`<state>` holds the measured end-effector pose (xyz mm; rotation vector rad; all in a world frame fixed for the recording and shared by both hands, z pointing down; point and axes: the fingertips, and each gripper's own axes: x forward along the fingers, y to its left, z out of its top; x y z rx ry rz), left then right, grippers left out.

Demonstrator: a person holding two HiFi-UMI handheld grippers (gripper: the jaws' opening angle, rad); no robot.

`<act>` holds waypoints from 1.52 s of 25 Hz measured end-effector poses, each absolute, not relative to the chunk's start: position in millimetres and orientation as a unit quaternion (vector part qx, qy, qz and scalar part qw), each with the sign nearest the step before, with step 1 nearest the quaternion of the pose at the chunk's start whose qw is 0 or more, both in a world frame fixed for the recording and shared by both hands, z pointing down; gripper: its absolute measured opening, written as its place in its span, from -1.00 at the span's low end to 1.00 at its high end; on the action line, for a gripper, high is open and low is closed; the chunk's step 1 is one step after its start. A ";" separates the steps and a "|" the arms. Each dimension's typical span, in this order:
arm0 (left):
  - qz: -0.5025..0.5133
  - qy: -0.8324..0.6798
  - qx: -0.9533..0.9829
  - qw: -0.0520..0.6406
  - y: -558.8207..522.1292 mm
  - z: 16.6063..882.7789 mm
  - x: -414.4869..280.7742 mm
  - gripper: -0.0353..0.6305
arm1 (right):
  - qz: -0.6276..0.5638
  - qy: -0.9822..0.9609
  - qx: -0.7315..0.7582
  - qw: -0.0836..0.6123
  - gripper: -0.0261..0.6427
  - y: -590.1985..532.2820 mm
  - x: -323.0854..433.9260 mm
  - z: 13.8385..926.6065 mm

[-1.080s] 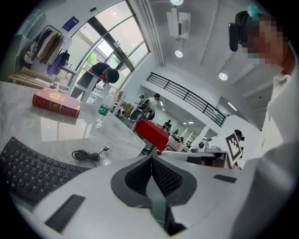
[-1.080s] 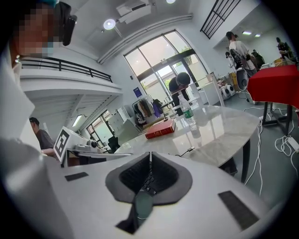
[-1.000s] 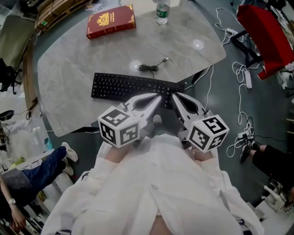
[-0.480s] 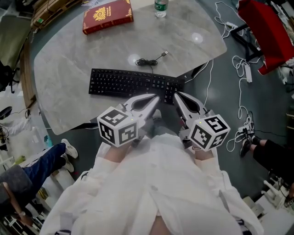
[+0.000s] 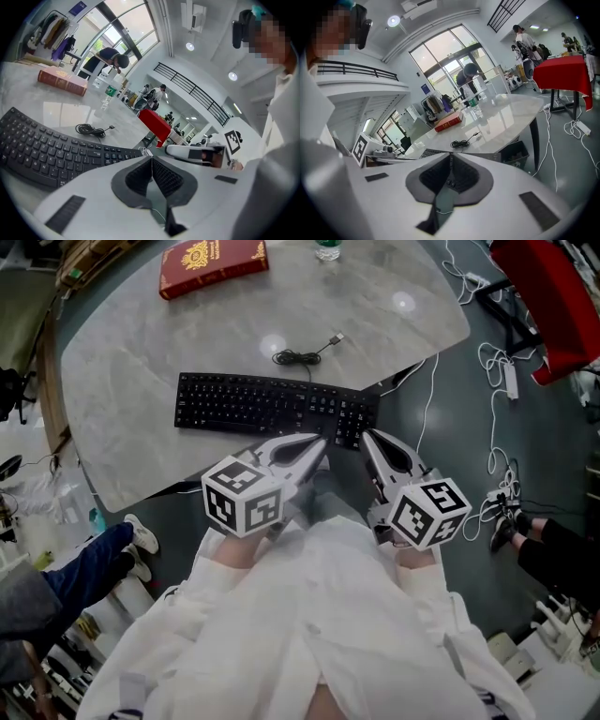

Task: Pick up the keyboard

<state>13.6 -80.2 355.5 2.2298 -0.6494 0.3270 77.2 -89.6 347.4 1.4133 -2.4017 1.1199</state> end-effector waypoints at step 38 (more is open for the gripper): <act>0.178 -0.237 0.837 0.459 -65.6 439.6 19.0 -0.85 | 0.447 -0.741 0.493 0.090 -0.51 -89.2 101.7 443.5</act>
